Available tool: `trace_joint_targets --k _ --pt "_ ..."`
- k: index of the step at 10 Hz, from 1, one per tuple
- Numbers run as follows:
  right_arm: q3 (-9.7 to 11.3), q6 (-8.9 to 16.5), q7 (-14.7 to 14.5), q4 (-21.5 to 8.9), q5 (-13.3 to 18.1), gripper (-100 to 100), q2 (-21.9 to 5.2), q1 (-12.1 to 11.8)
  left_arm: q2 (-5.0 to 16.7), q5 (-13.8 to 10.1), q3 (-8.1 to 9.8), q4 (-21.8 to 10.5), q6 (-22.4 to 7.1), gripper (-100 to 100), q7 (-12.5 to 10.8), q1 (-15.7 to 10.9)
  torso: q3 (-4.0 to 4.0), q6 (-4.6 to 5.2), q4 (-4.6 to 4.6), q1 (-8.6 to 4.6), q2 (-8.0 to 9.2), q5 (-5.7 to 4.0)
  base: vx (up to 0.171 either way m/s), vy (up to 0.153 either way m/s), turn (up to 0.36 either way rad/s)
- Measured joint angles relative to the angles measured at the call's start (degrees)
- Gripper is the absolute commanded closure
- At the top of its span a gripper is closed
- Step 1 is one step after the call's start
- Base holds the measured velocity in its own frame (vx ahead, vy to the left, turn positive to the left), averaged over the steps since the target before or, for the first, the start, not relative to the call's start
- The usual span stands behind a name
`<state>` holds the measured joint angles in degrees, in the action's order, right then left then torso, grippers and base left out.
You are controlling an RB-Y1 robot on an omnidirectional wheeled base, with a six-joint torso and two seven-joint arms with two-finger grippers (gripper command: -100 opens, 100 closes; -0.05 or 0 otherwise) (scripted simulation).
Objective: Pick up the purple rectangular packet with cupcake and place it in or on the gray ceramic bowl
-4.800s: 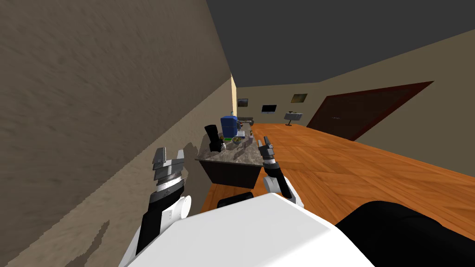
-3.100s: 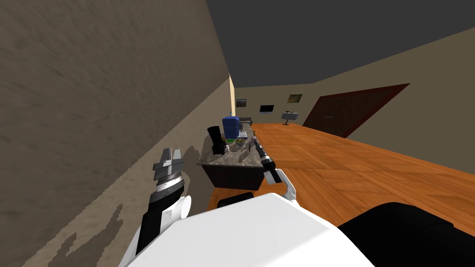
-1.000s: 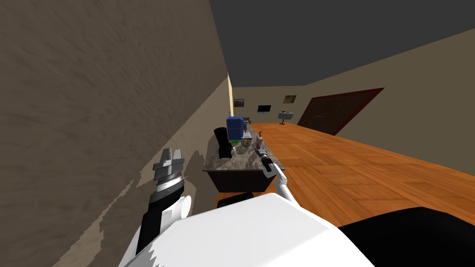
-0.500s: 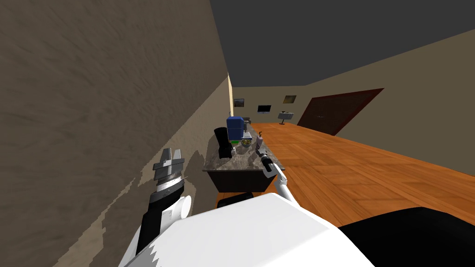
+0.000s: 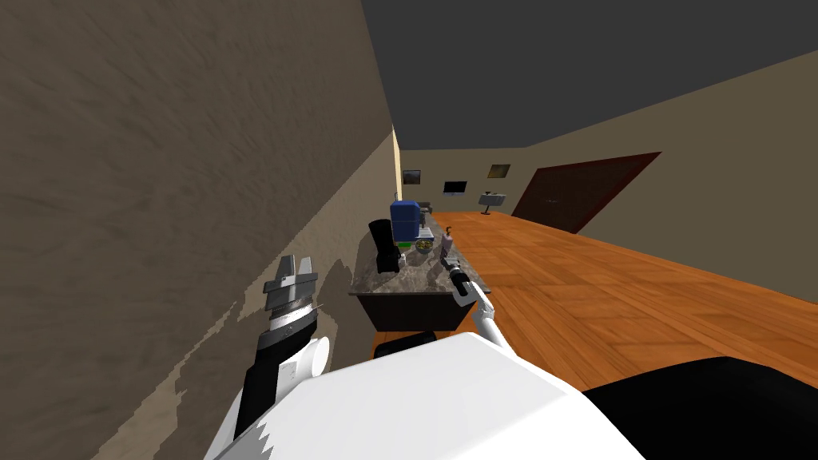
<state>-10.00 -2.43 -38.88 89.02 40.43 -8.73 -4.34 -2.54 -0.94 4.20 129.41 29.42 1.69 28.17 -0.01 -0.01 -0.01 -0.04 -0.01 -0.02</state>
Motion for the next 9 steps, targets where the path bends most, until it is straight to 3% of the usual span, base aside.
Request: trace_joint_targets --k 9 --pt "3.0 8.2 0.2 -2.0 -2.8 100 -9.1 10.2 0.0 0.0 0.0 0.0 0.0 0 0.0 0.0 0.15 -0.05 0.09 -0.19 0.22 0.04 -0.069 -0.088 0.179"
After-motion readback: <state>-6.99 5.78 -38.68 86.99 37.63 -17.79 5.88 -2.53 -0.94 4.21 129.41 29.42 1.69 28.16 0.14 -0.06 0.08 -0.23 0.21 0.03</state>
